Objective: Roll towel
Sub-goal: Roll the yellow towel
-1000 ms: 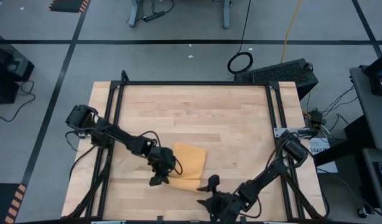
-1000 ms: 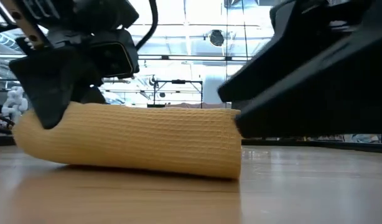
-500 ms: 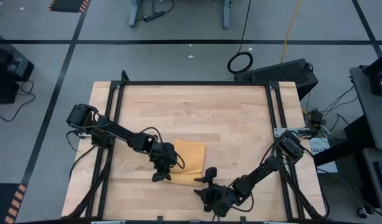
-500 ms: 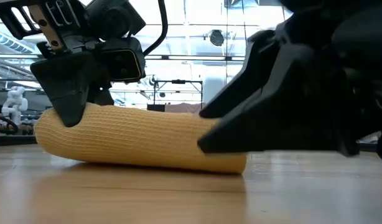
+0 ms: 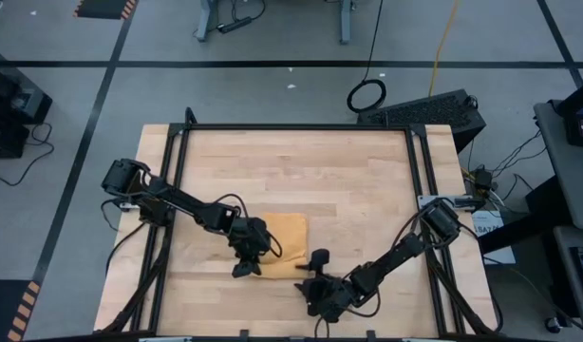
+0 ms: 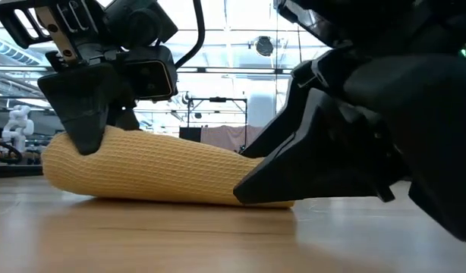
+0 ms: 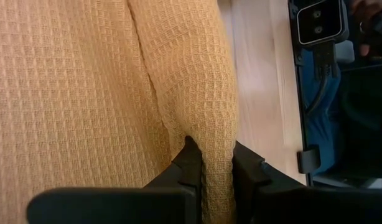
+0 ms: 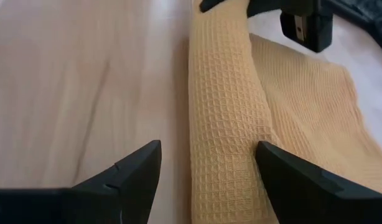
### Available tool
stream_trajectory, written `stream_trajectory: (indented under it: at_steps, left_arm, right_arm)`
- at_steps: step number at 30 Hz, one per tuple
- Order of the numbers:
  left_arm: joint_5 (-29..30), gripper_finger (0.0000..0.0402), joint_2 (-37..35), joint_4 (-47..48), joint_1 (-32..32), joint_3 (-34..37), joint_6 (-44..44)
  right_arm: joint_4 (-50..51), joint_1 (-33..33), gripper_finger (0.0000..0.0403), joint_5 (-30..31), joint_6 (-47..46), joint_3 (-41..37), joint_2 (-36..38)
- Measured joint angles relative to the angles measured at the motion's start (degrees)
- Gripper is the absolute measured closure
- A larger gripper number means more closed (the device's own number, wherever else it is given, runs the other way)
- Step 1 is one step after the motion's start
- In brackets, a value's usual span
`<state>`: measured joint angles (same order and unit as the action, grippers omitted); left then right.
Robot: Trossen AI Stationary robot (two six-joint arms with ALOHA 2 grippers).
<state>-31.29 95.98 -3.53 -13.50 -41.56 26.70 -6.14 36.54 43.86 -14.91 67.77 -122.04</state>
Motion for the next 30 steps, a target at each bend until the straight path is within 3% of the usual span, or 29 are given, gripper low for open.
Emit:
stream_trajectory:
  at_steps: [10,15,21,26,30]
  left_arm:
    - [0.01,0.0358,0.0,0.15,-0.02,0.0,-0.49]
    - [0.35,0.0358,0.0,0.19,-0.02,-0.01,-0.52]
    - [0.72,0.0358,0.0,0.2,-0.02,0.0,-0.59]
    - [3.65,0.0329,0.0,0.41,-0.11,0.0,-0.62]
    - [4.95,0.0291,0.0,0.34,-0.14,-0.01,-1.43]
  right_arm:
    - [0.29,-0.69,0.0147,2.03,5.82,0.0,-0.02]
    - [1.84,-2.87,0.0151,-4.34,3.14,0.0,0.03]
    - [2.71,-4.31,0.0164,-6.75,0.94,0.11,0.13]
    - [4.18,-6.37,0.0182,-12.83,-3.05,0.21,0.37]
    - [4.3,-6.91,0.0214,-14.32,-4.08,0.19,0.5]
